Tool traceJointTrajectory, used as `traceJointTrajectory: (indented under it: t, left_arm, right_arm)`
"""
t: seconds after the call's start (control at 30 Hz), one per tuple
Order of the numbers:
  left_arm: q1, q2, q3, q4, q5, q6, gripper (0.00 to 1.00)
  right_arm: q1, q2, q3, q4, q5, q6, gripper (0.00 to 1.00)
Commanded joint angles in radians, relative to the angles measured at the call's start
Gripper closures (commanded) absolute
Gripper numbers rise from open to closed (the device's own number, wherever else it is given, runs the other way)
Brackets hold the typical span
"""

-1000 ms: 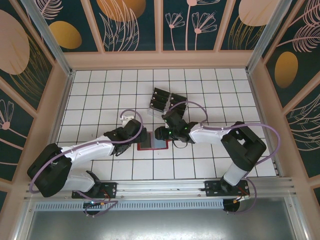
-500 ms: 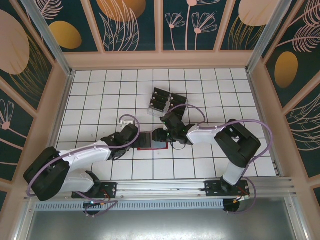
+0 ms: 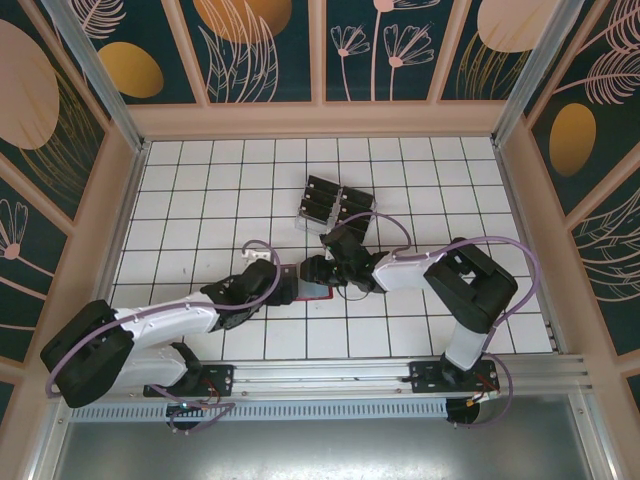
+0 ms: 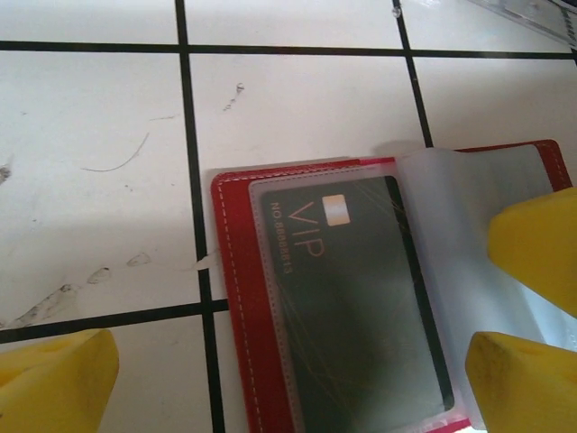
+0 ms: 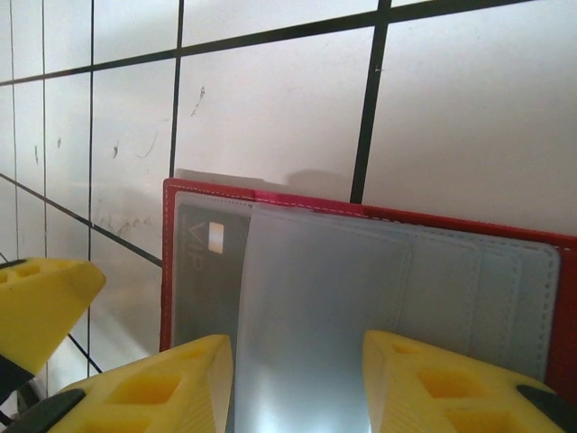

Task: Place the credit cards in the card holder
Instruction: Flip over the card slot in the card holder.

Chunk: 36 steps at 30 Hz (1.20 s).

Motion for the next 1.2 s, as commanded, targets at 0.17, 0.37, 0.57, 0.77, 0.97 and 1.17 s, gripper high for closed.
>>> traceJointTrajectory:
  t: [0.17,0.37,0.57,0.77,0.97,1.17]
  left_arm:
    - [-0.031,0.041,-0.011,0.092,0.0,0.005,0.01]
    - [-0.039,0.077,-0.017,0.11,-0.011,0.01,0.01]
    - [-0.052,0.129,-0.01,0.084,-0.075,0.002,0.01]
    - [-0.056,0.191,0.03,-0.02,-0.162,-0.026,0.02]
    - [-0.057,0.238,0.034,-0.03,-0.166,-0.054,0.02]
    - [-0.056,0.243,0.025,-0.02,-0.167,-0.068,0.01]
  right_arm:
    - [0.009,0.012,-0.025,0.05,-0.012,0.055,0.57]
    - [0.008,0.009,-0.039,0.071,-0.016,0.072,0.57]
    - [0.006,0.001,-0.046,0.084,-0.021,0.082,0.57]
    - [0.003,-0.023,-0.048,0.086,-0.023,0.083,0.57]
    - [-0.01,-0.121,-0.088,0.078,0.014,0.09,0.57]
    - [-0.018,-0.152,-0.12,0.088,0.022,0.1,0.57]
